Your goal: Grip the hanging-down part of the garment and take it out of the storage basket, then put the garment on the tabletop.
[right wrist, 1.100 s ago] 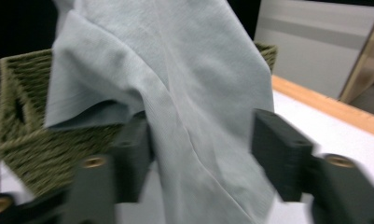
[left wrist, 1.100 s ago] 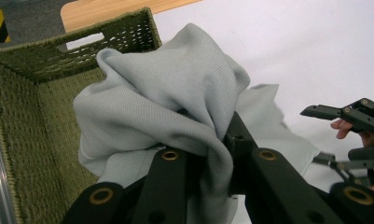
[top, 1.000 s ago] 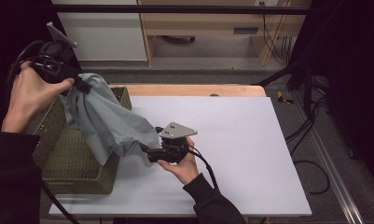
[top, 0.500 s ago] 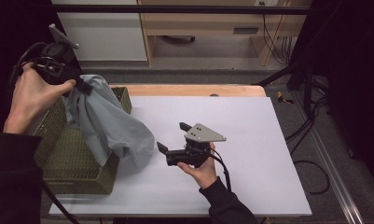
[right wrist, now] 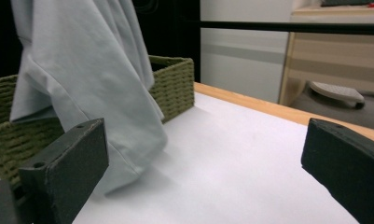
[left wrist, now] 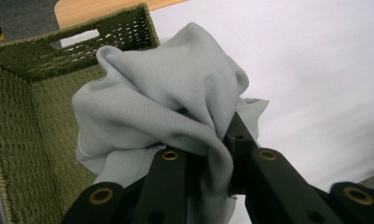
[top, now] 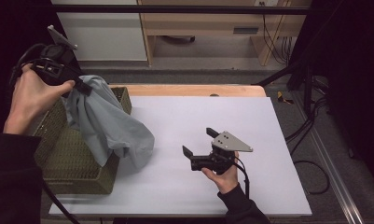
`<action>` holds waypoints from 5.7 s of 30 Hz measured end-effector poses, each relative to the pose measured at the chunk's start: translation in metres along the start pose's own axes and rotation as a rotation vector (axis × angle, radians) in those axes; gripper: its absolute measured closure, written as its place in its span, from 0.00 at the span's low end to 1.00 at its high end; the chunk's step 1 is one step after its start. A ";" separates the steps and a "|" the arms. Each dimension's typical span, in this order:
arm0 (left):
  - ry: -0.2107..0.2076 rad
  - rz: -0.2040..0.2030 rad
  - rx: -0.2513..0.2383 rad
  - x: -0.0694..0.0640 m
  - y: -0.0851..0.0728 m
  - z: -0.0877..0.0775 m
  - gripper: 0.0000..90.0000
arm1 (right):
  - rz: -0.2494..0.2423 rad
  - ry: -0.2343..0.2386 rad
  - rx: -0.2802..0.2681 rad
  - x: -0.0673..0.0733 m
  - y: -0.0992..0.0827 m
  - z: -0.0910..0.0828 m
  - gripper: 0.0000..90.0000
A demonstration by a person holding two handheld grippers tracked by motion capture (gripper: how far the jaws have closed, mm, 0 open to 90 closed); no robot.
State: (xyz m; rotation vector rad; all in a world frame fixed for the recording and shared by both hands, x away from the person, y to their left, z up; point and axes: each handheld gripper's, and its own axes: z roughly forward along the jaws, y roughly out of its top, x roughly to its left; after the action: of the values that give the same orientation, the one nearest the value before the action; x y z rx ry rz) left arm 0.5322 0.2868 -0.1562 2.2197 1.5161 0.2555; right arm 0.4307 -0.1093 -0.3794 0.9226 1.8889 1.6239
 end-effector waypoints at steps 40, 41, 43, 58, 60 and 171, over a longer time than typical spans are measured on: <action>-0.004 0.004 0.001 0.000 0.000 0.001 0.89 | 0.040 -0.173 -0.018 -0.034 -0.054 -0.078 0.00; -0.002 0.005 0.003 0.000 0.000 0.002 0.89 | 0.042 -0.176 -0.018 -0.035 -0.056 -0.078 0.00; -0.001 0.006 0.004 0.000 0.000 0.002 0.89 | 0.039 -0.177 -0.017 -0.035 -0.057 -0.079 0.00; -0.006 0.010 0.007 -0.003 0.001 0.003 0.89 | 0.049 -0.185 -0.013 -0.037 -0.059 -0.080 0.00; -0.006 0.014 0.004 -0.005 0.001 0.002 0.89 | 0.050 -0.181 -0.009 -0.037 -0.059 -0.081 0.00; -0.398 0.472 -0.222 -0.198 -0.030 0.183 0.18 | 0.093 -0.149 -0.011 -0.036 -0.058 -0.087 0.00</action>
State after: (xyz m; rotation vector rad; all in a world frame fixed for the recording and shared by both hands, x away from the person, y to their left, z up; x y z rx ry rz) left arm 0.5020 0.0681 -0.3141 2.2484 0.7144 0.1051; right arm 0.3801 -0.1980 -0.4231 1.1096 1.7582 1.5702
